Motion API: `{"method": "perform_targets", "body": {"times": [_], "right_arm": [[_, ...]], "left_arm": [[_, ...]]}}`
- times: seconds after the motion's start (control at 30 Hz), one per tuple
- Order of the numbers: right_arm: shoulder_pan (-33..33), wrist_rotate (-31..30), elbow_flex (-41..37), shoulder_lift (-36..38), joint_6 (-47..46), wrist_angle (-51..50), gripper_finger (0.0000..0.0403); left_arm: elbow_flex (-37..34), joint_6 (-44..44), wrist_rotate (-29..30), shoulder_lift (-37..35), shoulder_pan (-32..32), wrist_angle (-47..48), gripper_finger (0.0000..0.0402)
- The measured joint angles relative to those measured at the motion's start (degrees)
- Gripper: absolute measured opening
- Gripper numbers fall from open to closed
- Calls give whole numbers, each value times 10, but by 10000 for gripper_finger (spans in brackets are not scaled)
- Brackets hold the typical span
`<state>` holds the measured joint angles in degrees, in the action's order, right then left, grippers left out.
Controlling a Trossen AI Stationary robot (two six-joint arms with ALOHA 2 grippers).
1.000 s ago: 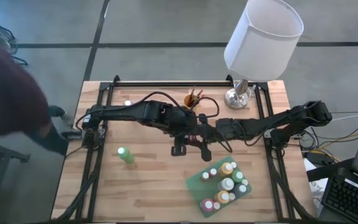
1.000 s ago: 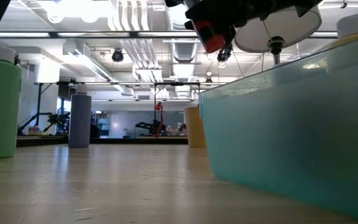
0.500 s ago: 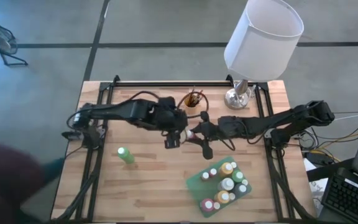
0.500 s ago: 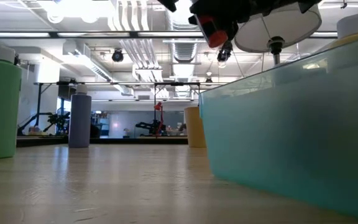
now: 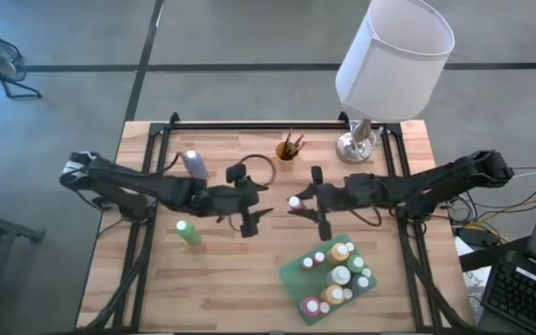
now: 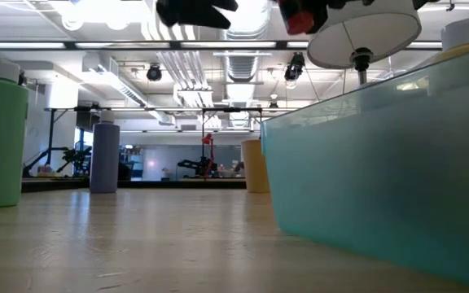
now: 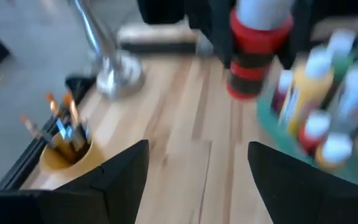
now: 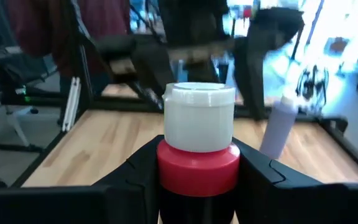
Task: Pick & Place Paint Supplies
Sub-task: Put the red paint bottle into the green bin
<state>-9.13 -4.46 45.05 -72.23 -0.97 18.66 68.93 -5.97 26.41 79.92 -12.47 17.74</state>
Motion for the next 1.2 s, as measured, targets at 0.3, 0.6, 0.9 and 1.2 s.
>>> {"method": "perform_targets", "body": {"times": [0.3, 0.6, 0.9, 1.2], "right_arm": [[-20, 0, -6, -2, 42, 67, 134], [-20, 0, -6, -13, 59, 110, 136], [-20, 0, -6, -23, 57, 108, 139], [-20, 1, -6, -23, 57, 108, 138]], "left_arm": [[-287, 98, -82, -29, 0, -600, 278], [-329, 103, -121, 25, 1, -748, 278], [-230, 146, -118, 101, 1, -707, 278], [-154, 159, -118, 147, 1, -646, 278]]}}
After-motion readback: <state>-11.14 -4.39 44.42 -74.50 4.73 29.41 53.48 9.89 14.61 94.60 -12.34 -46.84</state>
